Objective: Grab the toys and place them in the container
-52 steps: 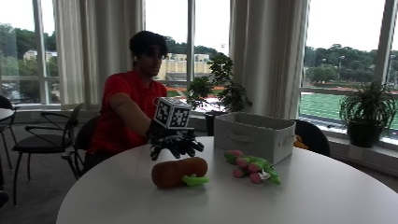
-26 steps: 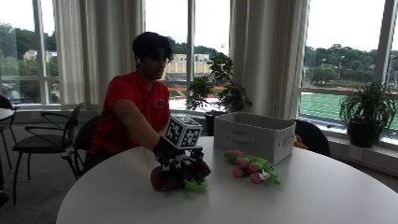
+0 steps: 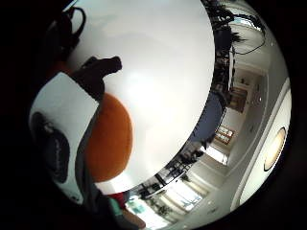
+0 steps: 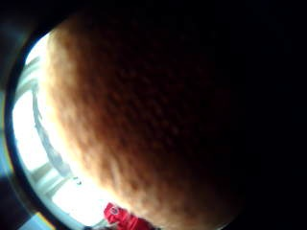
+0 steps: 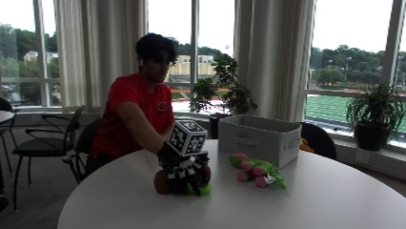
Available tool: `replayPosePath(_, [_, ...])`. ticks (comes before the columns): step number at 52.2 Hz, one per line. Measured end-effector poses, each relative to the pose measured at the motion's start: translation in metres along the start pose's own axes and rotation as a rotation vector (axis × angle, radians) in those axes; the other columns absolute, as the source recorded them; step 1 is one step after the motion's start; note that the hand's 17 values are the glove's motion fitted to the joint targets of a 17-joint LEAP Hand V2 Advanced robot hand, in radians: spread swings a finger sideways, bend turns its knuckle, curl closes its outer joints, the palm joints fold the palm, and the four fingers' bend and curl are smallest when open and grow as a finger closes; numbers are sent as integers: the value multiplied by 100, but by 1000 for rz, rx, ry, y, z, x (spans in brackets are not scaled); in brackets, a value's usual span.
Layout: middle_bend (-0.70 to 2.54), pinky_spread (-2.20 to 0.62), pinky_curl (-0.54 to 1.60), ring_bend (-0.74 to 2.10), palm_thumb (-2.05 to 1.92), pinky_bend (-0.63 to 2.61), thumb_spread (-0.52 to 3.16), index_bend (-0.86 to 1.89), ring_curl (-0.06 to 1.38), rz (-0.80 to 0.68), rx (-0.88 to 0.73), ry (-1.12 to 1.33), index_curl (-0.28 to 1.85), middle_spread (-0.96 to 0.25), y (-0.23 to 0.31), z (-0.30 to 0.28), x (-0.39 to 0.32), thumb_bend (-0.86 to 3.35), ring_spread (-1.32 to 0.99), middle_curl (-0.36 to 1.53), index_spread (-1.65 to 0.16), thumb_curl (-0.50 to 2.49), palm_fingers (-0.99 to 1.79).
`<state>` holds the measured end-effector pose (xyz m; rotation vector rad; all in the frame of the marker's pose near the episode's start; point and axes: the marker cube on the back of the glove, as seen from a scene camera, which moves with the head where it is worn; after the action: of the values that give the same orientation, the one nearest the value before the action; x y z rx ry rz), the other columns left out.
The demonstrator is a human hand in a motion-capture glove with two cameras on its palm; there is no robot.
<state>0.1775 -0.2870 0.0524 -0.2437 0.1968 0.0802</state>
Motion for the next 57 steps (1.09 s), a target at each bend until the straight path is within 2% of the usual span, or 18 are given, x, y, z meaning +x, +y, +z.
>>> replayPosePath(5, [26,-29,31,110,41,127,115,19,51,-12,35,-31,14,-27,1,2,-2,11,-39,31,-45,45,67])
replayPosePath(8, [31,-32,32,108,47,126,114,17,51,-16,87,-50,15,-32,3,3,-4,13,-42,33,-45,47,74])
replayPosePath(17, [43,-36,34,107,67,118,89,25,51,-37,159,-46,20,-41,11,3,-7,18,-46,40,-46,60,101])
replayPosePath(27, [52,-37,37,109,71,112,63,35,54,-49,166,-76,27,-45,29,-8,-9,15,-46,47,-47,71,112])
replayPosePath(44, [59,-39,42,112,72,109,36,55,56,-112,276,-5,43,-46,57,-107,-36,9,-45,56,-49,83,110])
replayPosePath(57, [61,-39,45,116,73,110,26,57,58,-202,375,24,54,-47,87,-219,-113,6,-45,62,-48,90,107])
